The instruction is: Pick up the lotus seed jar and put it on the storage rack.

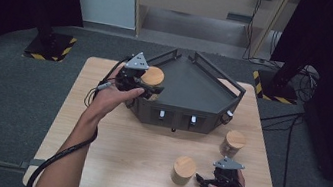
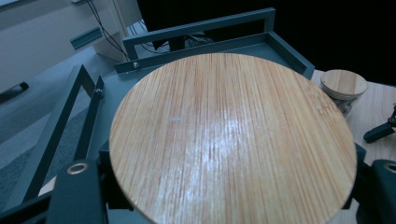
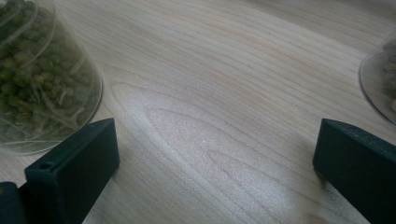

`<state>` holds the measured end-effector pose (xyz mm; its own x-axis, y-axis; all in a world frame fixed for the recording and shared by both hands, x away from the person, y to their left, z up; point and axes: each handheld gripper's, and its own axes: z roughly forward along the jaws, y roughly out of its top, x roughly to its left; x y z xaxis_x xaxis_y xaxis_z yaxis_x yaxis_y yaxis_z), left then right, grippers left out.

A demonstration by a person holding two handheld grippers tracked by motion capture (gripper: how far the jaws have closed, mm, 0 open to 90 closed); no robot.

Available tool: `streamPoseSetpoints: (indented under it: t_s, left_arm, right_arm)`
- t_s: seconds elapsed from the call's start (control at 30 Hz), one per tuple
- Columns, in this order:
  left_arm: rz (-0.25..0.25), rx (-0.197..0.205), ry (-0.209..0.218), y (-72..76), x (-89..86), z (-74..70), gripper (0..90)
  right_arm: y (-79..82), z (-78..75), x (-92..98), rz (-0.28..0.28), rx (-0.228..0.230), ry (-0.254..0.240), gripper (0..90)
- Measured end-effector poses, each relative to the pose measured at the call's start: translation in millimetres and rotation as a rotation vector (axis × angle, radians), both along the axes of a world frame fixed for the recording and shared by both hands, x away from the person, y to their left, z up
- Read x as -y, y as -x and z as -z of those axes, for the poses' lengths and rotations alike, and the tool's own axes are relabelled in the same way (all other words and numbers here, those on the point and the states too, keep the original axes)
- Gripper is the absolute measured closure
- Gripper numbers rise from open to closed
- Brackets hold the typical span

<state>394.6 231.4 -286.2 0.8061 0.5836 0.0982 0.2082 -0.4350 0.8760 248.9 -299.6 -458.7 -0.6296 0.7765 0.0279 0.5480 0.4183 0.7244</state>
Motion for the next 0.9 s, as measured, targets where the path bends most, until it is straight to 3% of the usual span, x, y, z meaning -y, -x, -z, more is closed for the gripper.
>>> streamPoseSetpoints:
  t_s: [0.47, 0.9]
  left_arm:
    - [0.017, -0.002, -0.01, -26.6, 15.0, 4.8, 24.5]
    - [0.017, -0.012, -0.022, -36.0, 21.7, 10.0, 24.5]
  right_arm:
    - [0.1, 0.1, -0.2, 0.001, 0.0, -0.001, 0.3]
    - [0.2, 0.2, -0.2, 0.001, 0.001, 0.0, 0.3]
